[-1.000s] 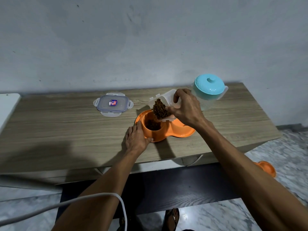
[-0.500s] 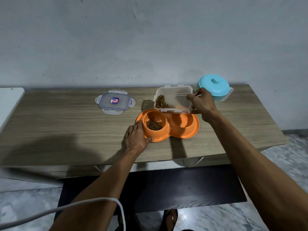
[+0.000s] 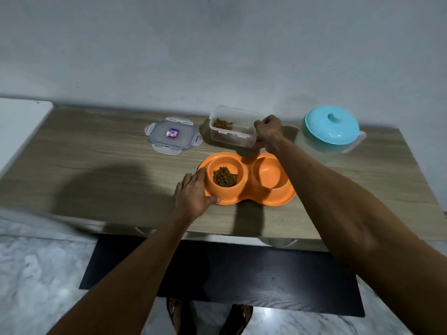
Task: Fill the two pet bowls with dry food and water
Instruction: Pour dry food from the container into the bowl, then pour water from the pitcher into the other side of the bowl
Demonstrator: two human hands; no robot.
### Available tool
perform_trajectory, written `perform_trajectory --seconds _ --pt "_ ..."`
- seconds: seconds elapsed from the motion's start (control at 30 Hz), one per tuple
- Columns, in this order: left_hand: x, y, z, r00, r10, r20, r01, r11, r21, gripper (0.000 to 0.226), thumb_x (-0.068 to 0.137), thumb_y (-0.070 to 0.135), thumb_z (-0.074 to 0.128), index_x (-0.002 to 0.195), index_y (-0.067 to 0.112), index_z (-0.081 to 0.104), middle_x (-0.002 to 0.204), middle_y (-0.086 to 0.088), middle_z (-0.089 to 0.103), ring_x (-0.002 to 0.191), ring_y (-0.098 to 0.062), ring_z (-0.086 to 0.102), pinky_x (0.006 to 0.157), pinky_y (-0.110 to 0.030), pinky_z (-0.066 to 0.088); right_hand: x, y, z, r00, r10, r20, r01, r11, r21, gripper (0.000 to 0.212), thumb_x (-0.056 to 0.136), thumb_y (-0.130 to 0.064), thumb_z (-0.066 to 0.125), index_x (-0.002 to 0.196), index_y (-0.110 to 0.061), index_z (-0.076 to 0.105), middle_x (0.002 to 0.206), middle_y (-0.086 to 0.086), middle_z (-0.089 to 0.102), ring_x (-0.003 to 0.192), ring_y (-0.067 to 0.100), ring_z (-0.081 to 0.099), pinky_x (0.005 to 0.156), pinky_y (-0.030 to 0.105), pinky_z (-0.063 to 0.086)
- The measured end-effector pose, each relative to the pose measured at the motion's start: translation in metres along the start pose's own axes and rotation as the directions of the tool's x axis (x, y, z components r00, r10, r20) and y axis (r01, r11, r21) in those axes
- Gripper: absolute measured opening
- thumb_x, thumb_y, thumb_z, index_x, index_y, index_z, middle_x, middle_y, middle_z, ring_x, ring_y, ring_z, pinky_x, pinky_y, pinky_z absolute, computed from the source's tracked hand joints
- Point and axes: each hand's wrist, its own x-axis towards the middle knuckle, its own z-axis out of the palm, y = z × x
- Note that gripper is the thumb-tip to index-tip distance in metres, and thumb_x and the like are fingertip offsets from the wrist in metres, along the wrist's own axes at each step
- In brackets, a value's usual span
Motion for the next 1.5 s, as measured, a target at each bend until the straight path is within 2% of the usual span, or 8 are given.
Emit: perform_trajectory --seconds 0.23,0.5,0.7,0.9,1.03,1.23,1.37,1.5 --pt "0.001 -0.003 0.003 1.0 0.008 -0.011 -0.008 1.0 0.02 0.104 0.075 0.053 0.074 0.154 0.017 0.018 0.151 -0.011 0.042 0.142 -0.034 0.029 0.112 -0.048 0.026 0.009 0.008 0.022 1.0 -0.021 0.014 0.022 0.995 -0.094 0.017 0.089 -0.026 0.06 0.099 -0.014 0.056 0.112 0.016 0.064 0.099 0.035 0.063 0.085 0.049 0.059" --pt "0.002 -0.001 0.003 1.0 0.002 0.008 -0.003 1.0 0.013 0.104 0.076 0.052 0.073 0.155 0.019 0.015 0.155 -0.011 0.038 0.148 -0.035 0.021 0.116 -0.05 0.02 0.008 0.011 0.024 0.999 -0.018 -0.038 0.012 0.991 -0.134 0.025 0.096 -0.021 0.058 0.117 -0.007 0.059 0.105 0.008 0.058 0.094 0.025 0.057 0.088 0.04 0.058" --pt "0.002 -0.004 0.002 0.999 0.023 0.024 -0.024 0.999 0.038 0.103 0.078 0.054 0.07 0.155 0.02 0.011 0.157 -0.009 0.034 0.147 -0.032 0.022 0.116 -0.053 0.022 0.0 0.008 0.014 0.997 -0.019 -0.081 0.005 0.985 -0.171 0.021 0.092 -0.019 0.061 0.098 -0.001 0.07 0.105 0.018 0.072 0.098 0.034 0.068 0.087 0.043 0.059" --pt "-0.01 -0.001 -0.011 0.998 0.06 -0.021 -0.06 0.998 0.024 0.111 0.067 0.066 0.068 0.152 0.02 0.014 0.149 -0.007 0.038 0.137 -0.027 0.035 0.107 -0.05 0.033 -0.041 -0.011 -0.019 0.981 -0.139 -0.135 0.104 0.966 -0.236 0.026 0.093 -0.025 0.055 0.105 -0.006 0.067 0.099 0.01 0.067 0.089 0.024 0.06 0.075 0.031 0.048" --pt "-0.012 0.018 -0.027 0.992 0.103 -0.079 -0.099 0.994 0.056 0.108 0.063 0.069 0.065 0.149 0.018 0.023 0.146 -0.01 0.043 0.135 -0.03 0.04 0.105 -0.053 0.039 -0.064 -0.029 -0.045 0.944 -0.239 -0.229 0.186 0.955 -0.232 0.027 0.09 -0.023 0.054 0.103 -0.005 0.069 0.104 0.015 0.071 0.098 0.031 0.063 0.077 0.03 0.046" --pt "-0.003 0.063 -0.025 0.967 0.256 0.017 -0.256 0.958 0.13 0.105 0.078 0.066 0.061 0.155 0.011 0.016 0.161 -0.011 0.022 0.151 -0.029 0.014 0.12 -0.049 0.017 -0.079 -0.041 -0.097 0.855 -0.344 -0.389 0.266 0.933 -0.24 0.025 0.089 -0.016 0.051 0.094 -0.002 0.07 0.094 0.012 0.073 0.09 0.029 0.065 0.079 0.036 0.051" --pt "0.004 0.093 -0.018 0.94 0.336 0.051 -0.34 0.927 0.158 0.101 0.079 0.067 0.059 0.153 0.012 0.021 0.16 -0.01 0.025 0.151 -0.03 0.013 0.119 -0.05 0.017 -0.069 -0.029 -0.14 0.815 -0.331 -0.476 0.24 0.94 -0.243 0.026 0.09 -0.017 0.048 0.093 -0.004 0.071 0.096 0.012 0.073 0.091 0.028 0.064 0.078 0.034 0.048" --pt "0.014 0.122 -0.006 0.947 0.314 0.066 -0.321 0.93 0.182 0.102 0.078 0.066 0.062 0.153 0.011 0.02 0.16 -0.01 0.023 0.151 -0.028 0.013 0.119 -0.051 0.017 -0.042 -0.005 -0.18 0.812 -0.263 -0.521 0.167 0.96 -0.225 0.024 0.091 -0.019 0.048 0.094 -0.008 0.069 0.092 0.007 0.068 0.085 0.024 0.059 0.074 0.03 0.045"
